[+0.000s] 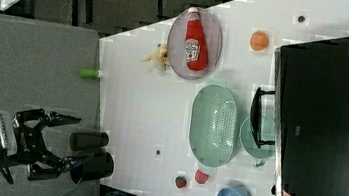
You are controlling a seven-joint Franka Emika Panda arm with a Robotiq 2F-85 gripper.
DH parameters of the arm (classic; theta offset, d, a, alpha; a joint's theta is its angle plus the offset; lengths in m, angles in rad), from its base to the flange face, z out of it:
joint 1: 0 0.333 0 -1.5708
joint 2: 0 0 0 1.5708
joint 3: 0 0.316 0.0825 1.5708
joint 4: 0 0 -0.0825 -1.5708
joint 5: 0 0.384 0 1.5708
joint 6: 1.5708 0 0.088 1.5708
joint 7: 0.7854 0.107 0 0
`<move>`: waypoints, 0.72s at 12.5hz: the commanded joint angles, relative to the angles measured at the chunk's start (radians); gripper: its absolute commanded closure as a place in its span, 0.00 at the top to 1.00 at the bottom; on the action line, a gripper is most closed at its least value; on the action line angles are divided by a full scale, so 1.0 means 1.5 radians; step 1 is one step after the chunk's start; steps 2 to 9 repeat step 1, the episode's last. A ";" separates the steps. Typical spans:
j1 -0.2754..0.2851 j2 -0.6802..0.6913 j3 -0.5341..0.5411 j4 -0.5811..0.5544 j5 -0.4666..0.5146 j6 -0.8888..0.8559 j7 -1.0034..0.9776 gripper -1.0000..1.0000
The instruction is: Drag strainer left to right.
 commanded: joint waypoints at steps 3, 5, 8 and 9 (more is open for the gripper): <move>0.003 0.033 0.009 -0.016 -0.011 -0.020 -0.030 1.00; 0.003 0.033 0.009 -0.016 -0.011 -0.020 -0.030 1.00; 0.003 0.033 0.009 -0.016 -0.011 -0.020 -0.030 1.00; 0.003 0.033 0.009 -0.016 -0.011 -0.020 -0.030 1.00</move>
